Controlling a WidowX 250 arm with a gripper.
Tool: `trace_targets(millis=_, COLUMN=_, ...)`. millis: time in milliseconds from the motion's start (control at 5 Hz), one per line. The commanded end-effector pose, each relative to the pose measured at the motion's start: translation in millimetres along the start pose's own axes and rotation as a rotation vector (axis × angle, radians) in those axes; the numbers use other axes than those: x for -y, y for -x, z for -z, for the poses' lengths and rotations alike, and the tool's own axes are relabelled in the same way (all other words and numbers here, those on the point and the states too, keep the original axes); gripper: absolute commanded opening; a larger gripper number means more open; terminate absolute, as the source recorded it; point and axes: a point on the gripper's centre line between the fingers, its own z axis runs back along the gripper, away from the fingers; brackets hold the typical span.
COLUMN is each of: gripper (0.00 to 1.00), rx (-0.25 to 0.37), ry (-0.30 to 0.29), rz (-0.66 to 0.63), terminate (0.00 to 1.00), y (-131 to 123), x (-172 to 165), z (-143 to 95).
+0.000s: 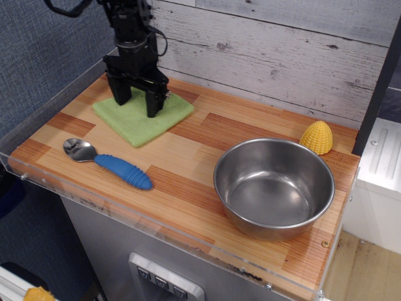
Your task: Move the cloth directly above the bowl and to left of corn.
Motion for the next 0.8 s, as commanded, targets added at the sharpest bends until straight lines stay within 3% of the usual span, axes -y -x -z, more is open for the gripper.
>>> trace_targets(millis=0, gripper=1.00, rx=0.029, ry=-0.001, rz=0.019, terminate=0.00, y=-0.9, x=28.8, z=-12.8)
trace_targets(millis=600, gripper=1.00, rx=0.073, ry=0.064, rz=0.109, terminate=0.00, y=-27.3, x=94.2, z=-13.3)
